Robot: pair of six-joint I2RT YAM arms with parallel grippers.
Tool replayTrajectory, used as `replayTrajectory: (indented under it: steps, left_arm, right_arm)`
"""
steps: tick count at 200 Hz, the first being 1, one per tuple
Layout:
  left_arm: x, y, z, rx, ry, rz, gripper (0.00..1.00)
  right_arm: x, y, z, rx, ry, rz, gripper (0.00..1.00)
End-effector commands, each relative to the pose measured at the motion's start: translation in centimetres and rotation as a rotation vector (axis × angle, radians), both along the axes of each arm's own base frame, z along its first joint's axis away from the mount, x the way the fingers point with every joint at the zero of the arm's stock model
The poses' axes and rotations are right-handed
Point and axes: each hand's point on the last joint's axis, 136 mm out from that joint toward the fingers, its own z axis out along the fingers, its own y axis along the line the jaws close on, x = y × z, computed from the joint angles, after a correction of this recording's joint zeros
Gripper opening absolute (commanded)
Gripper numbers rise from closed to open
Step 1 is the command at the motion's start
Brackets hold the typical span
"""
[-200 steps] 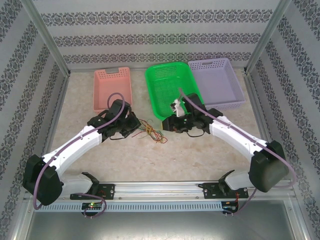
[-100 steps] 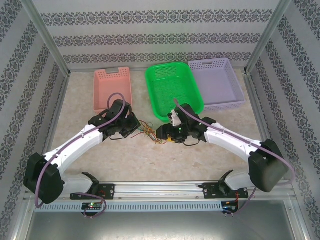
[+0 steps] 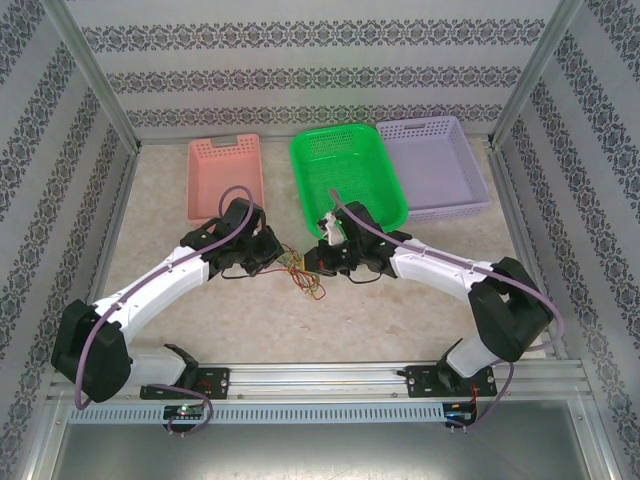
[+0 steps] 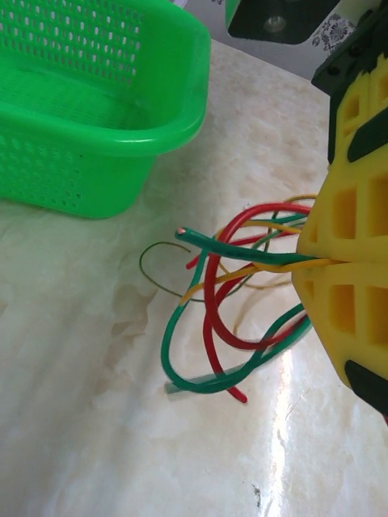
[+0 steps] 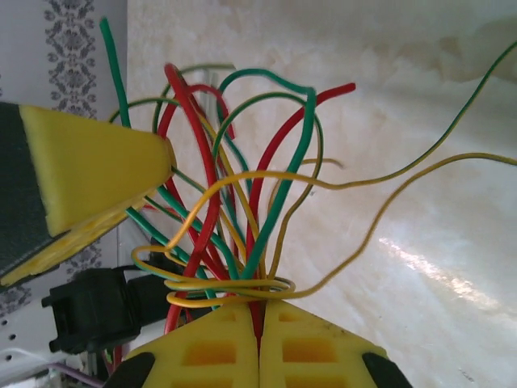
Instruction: Untangle the cables
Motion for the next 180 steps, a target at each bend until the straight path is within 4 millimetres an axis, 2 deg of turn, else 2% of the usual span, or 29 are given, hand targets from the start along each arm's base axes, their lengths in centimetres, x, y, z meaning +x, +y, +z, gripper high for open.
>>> replayTrajectory:
  steps: [1,17,34,43,52,69,87,104,115,180]
  left_arm:
    - [0.6,0.4,3.5,0.007,-0.08,0.003,0.0]
    - [0.1,2.2,4.4,0.096,-0.092,0.024,0.02]
    - [-0.1,2.9,5.8,0.136,-0.114,0.013,0.41]
    - [0.1,2.5,6.9,0.127,-0.142,-0.017,0.49]
    - [0.4,1.7,8.1,0.107,-0.173,-0.056,0.49]
    - [0.9,-0.7,10.4,0.046,-0.252,-0.178,0.36]
    - [0.6,-3.9,11.1,-0.014,-0.277,-0.346,0.32]
    - [-0.5,-6.7,10.5,-0.021,-0.269,-0.505,0.31]
    - [-1.0,-7.6,9.5,0.003,-0.252,-0.566,0.33]
    - [-1.8,-8.5,4.8,0.0,-0.227,-0.64,0.42]
  right_arm:
    - [0.6,-3.0,0.7,-0.14,-0.114,-0.052,0.0]
    - [0.3,-5.0,1.2,-0.243,-0.203,-0.031,0.0]
    - [-0.3,-5.4,1.8,-0.266,-0.256,0.035,0.0]
    - [-0.6,-5.7,1.9,-0.3,-0.274,0.067,0.0]
    - [-0.7,-6.0,2.1,-0.323,-0.284,0.09,0.0]
    - [-0.5,-6.2,2.3,-0.351,-0.299,0.112,0.0]
    - [-0.3,-5.6,2.9,-0.337,-0.304,0.138,0.0]
    - [-0.3,-5.0,3.2,-0.32,-0.289,0.165,0.0]
    - [-0.4,-4.6,3.5,-0.295,-0.274,0.179,0.0]
    - [-0.9,-3.6,5.5,-0.12,-0.184,0.188,0.0]
